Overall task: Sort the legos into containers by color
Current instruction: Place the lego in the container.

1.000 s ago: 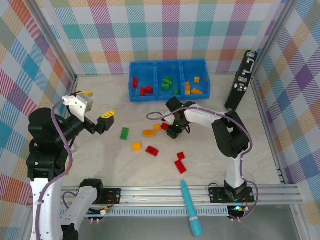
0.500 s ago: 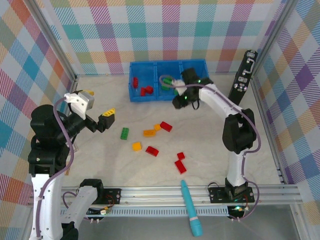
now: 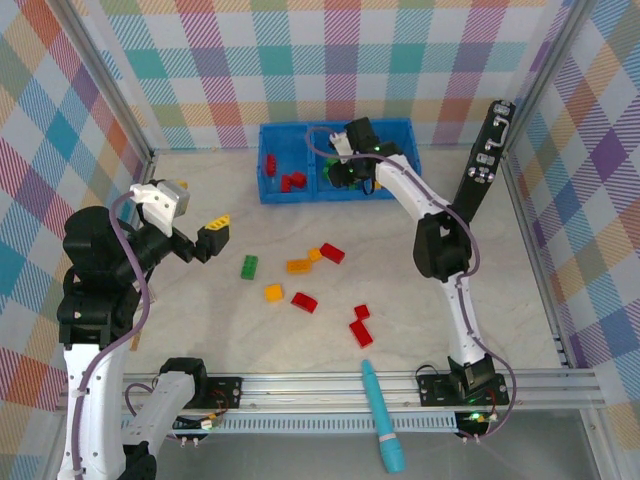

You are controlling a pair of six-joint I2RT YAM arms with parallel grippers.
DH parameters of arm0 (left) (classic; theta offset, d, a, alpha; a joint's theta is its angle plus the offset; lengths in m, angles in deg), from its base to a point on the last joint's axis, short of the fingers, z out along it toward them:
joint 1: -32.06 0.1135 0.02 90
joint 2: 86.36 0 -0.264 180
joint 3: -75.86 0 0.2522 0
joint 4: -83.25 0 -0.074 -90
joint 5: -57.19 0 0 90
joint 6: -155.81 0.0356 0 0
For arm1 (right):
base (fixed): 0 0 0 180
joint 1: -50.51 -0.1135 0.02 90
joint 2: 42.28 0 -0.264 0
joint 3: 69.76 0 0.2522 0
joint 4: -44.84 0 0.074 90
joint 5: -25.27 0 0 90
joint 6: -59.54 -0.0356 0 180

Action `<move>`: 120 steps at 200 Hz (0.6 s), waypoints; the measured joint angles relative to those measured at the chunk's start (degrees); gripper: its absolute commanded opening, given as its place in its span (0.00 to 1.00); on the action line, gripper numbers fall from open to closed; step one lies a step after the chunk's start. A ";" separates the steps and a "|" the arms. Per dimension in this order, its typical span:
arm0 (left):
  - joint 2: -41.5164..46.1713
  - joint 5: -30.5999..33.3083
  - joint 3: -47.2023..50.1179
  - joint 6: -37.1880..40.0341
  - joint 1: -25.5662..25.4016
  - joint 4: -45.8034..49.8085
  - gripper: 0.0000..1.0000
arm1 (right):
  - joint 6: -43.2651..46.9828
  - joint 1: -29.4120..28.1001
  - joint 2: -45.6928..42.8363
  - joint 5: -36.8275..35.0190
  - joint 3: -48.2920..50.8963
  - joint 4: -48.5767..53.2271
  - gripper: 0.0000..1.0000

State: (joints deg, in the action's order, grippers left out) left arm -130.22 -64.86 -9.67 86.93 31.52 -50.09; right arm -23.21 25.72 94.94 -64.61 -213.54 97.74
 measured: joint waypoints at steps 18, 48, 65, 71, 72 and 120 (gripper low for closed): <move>0.00 0.17 0.00 0.20 0.00 0.00 1.00 | 0.04 0.04 1.55 -0.79 -0.94 -2.19 0.40; -0.13 0.17 0.00 0.39 0.00 0.00 1.00 | 0.70 0.04 3.80 -1.40 -4.00 -4.22 0.44; -0.42 0.17 -0.02 0.42 0.00 0.02 1.00 | 1.33 0.09 5.20 -1.70 -5.53 -5.09 0.46; -0.57 0.17 -0.02 0.42 0.00 0.02 1.00 | 1.42 0.09 5.40 -1.86 -5.53 -5.29 0.47; -0.59 0.17 -0.02 0.42 0.00 0.02 1.00 | 1.53 0.09 5.44 -1.90 -5.53 -5.27 0.47; -1.16 0.17 -0.02 0.42 0.00 0.07 1.00 | 3.69 0.09 5.66 -1.86 -5.53 -6.23 0.59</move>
State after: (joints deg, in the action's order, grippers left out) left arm -131.38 -64.69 -9.69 87.35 31.52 -50.02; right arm -19.52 25.80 100.61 -66.46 -219.07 91.51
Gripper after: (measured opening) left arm 0.999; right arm 0.561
